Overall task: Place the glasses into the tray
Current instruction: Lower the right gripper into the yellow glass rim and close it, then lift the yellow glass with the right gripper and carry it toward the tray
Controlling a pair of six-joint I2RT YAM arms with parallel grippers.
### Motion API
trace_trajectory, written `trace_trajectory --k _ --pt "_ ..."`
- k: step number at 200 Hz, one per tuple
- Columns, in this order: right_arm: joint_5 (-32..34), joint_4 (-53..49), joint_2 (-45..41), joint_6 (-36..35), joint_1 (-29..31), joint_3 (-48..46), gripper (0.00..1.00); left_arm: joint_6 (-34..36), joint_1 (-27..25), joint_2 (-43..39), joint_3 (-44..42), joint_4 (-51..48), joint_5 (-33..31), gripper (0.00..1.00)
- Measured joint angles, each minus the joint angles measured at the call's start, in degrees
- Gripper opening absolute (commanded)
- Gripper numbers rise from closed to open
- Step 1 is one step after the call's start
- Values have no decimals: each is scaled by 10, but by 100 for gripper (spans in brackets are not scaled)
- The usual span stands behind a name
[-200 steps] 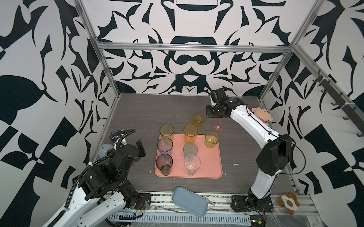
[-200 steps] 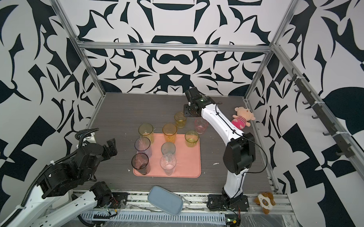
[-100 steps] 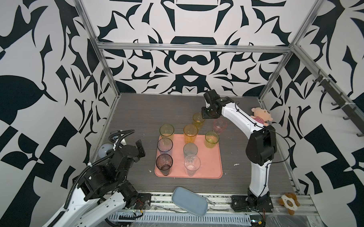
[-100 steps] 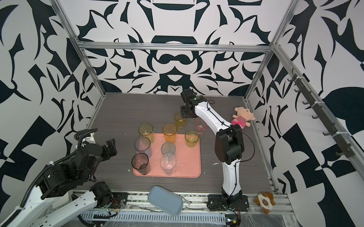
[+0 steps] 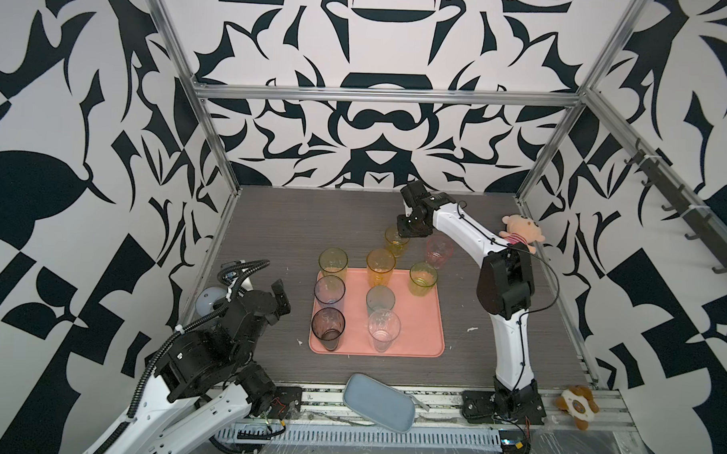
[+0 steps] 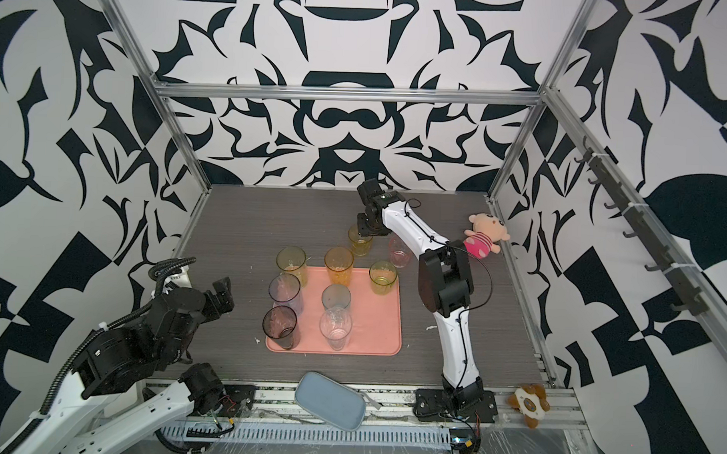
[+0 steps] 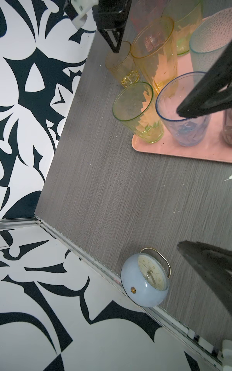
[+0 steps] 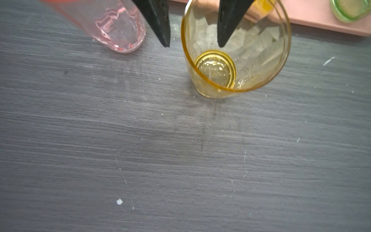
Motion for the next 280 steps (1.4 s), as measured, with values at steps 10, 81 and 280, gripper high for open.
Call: trace_trajectory --k 10,81,280 --pt "-2 -1 6 0 0 7 33 0 0 0 0 0 0 100" --pt "-7 -8 42 0 -3 39 16 0 -5 -3 0 0 -3 99" --pt "-10 -41 46 0 -4 78 0 -1 -16 -3 0 -5 -10 99"
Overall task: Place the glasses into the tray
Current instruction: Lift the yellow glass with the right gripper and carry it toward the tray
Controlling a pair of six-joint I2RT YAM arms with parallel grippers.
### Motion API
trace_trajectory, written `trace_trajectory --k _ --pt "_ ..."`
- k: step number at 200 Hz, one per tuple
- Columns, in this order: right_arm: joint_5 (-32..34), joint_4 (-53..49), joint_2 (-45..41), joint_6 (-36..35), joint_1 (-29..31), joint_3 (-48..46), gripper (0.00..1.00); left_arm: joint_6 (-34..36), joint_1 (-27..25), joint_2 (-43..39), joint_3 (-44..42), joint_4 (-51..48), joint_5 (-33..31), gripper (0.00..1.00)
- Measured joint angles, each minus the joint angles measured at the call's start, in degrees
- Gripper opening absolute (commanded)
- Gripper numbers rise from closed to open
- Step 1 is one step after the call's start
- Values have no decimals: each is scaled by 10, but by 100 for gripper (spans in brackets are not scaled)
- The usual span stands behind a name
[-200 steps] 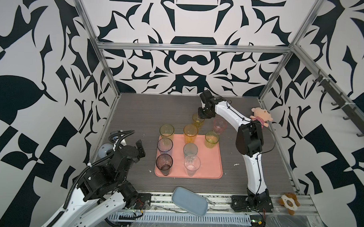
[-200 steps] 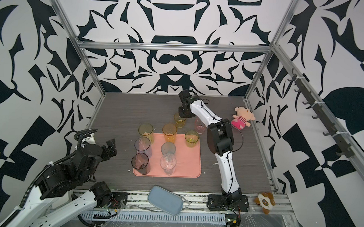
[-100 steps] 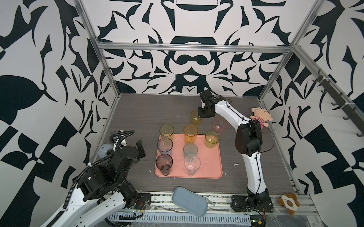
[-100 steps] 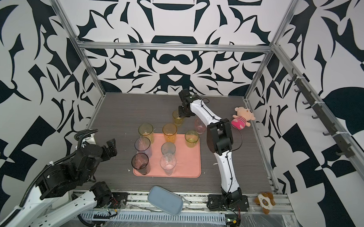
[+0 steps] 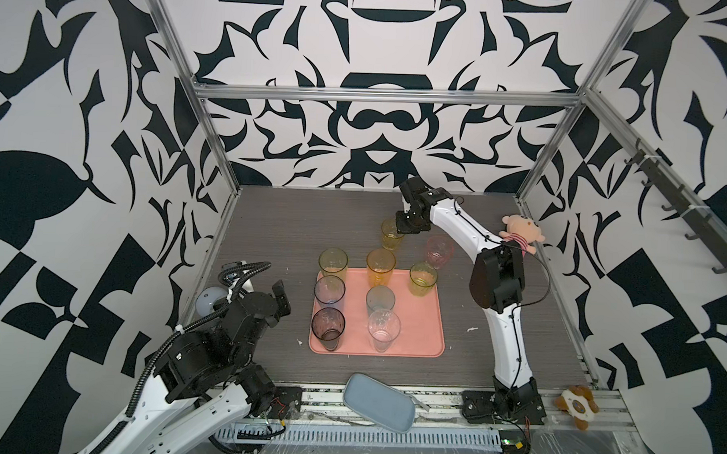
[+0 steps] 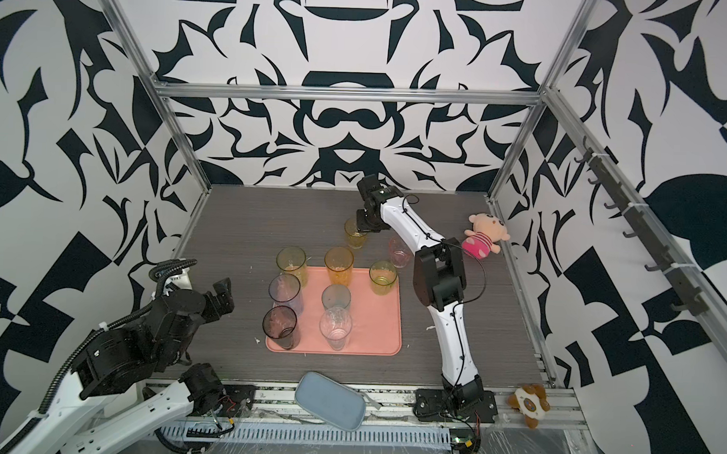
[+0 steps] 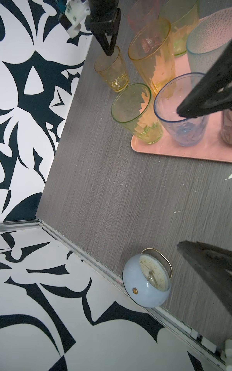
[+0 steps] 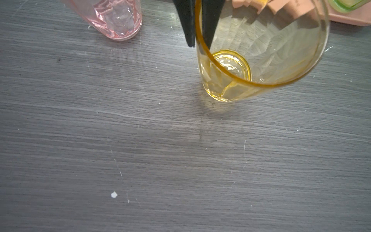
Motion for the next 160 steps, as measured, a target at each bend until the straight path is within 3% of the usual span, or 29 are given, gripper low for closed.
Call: trace_trajectory --k 40,160 --pt "6 -6 -34 -2 0 -10 0 -2 -1 -3 0 -4 -1 99" --pt "2 -21 -286 16 0 -146 0 -2 -3 -4 0 -6 -2 99"
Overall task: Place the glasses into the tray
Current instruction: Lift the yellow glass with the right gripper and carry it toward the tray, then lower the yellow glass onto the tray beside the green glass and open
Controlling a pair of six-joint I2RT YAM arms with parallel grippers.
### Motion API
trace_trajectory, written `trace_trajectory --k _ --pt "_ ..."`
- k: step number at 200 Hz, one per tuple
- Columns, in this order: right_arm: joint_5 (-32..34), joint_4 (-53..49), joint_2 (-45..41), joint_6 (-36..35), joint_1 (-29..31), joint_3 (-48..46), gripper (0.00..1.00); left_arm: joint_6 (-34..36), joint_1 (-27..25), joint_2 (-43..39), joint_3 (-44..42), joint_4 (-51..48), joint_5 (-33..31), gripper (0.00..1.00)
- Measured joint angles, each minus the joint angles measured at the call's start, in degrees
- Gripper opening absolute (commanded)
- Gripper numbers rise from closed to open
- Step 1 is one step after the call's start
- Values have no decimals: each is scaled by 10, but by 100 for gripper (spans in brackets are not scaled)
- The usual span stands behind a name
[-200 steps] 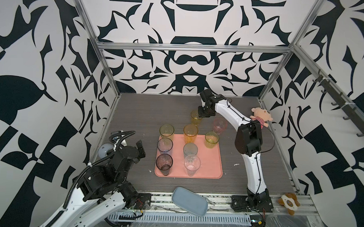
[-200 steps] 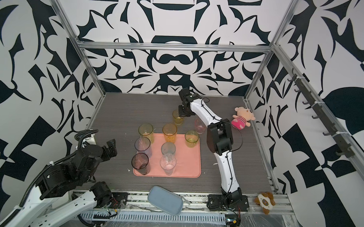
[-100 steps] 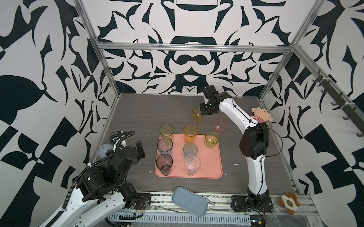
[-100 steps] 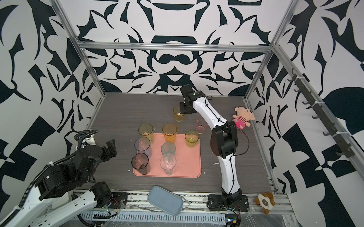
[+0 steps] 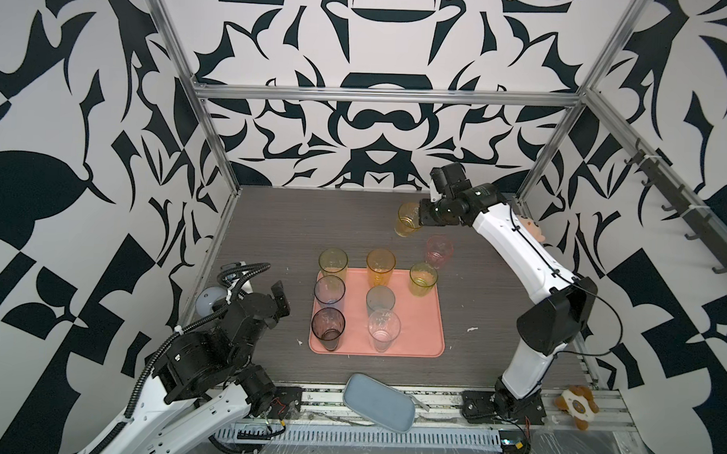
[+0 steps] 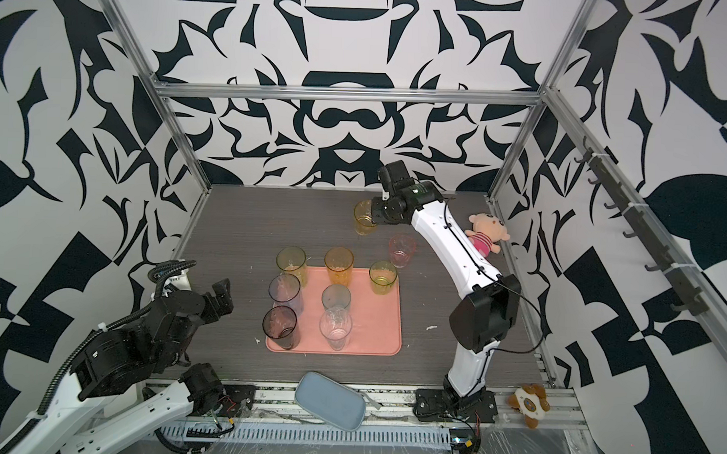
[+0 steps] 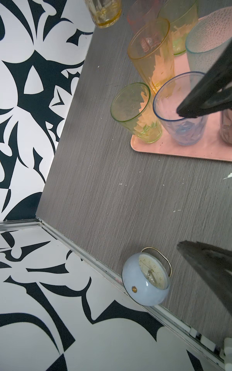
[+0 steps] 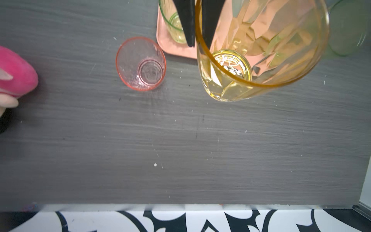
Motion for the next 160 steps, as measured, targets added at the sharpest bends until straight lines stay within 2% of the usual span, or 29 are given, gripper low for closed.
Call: trace_trajectory --k 85,160 --pt "-26 -12 -144 13 0 -128 0 -2 0 0 0 0 0 100" --pt "-46 -26 -228 26 2 -206 0 -2 0 1 0 0 0 100"
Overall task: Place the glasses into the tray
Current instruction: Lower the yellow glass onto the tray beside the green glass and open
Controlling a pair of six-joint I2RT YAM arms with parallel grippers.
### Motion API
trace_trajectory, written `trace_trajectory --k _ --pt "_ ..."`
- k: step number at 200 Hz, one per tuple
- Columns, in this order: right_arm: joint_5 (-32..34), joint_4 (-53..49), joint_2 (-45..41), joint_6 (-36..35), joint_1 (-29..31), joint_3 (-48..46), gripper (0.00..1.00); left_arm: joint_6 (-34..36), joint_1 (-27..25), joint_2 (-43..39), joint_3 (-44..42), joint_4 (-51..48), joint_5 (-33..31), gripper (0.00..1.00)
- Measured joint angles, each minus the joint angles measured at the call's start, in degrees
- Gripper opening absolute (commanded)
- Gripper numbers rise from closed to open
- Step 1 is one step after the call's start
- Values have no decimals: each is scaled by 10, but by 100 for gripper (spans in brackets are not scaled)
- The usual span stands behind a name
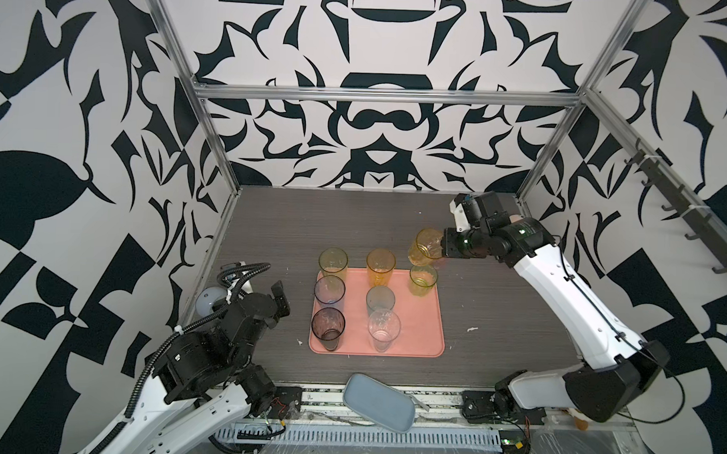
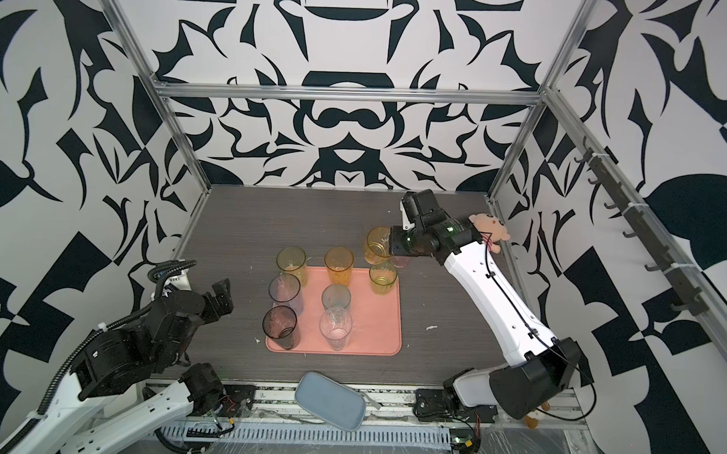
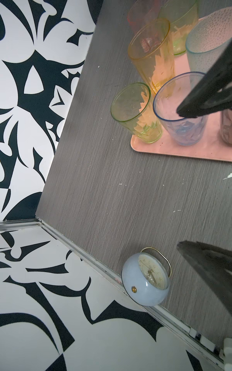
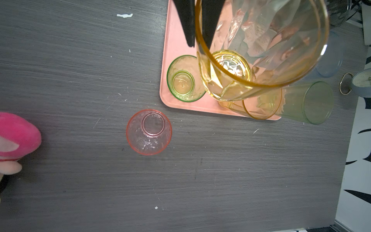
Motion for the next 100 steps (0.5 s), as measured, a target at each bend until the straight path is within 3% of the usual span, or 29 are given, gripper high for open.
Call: trace_trajectory --k 100 --pt "3 -7 -90 36 77 -159 0 0 0 9 0 0 0 99"
